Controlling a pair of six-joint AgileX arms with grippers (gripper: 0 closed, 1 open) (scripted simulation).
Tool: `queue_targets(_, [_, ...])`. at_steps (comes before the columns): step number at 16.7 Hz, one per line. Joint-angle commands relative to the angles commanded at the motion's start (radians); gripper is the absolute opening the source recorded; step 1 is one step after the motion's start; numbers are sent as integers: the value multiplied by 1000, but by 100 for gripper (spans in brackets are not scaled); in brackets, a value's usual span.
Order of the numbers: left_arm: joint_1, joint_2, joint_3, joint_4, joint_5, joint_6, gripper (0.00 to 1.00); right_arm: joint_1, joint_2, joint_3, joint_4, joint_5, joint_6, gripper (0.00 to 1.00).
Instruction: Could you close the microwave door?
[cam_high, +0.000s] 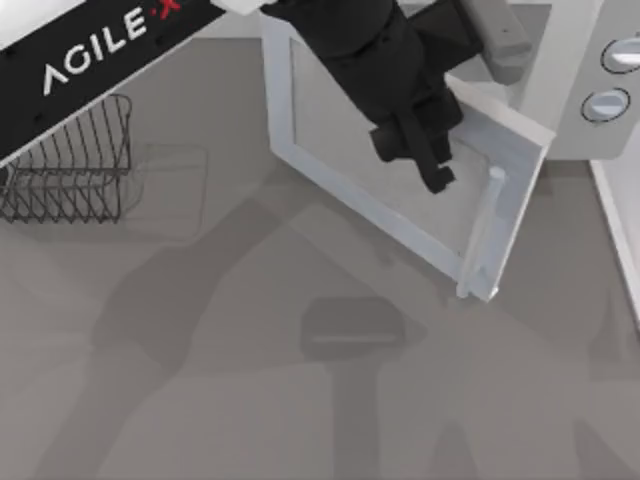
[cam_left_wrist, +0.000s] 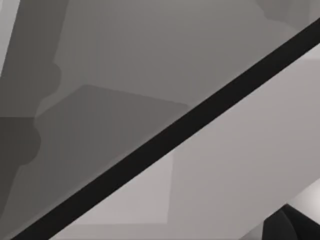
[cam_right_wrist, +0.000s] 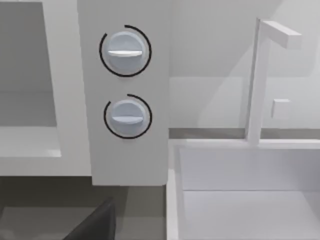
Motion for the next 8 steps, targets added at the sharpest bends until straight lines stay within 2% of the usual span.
queue_targets(8, [-39,32,-18,-31,-19,-24,0,0,0,0,0,0,0,100])
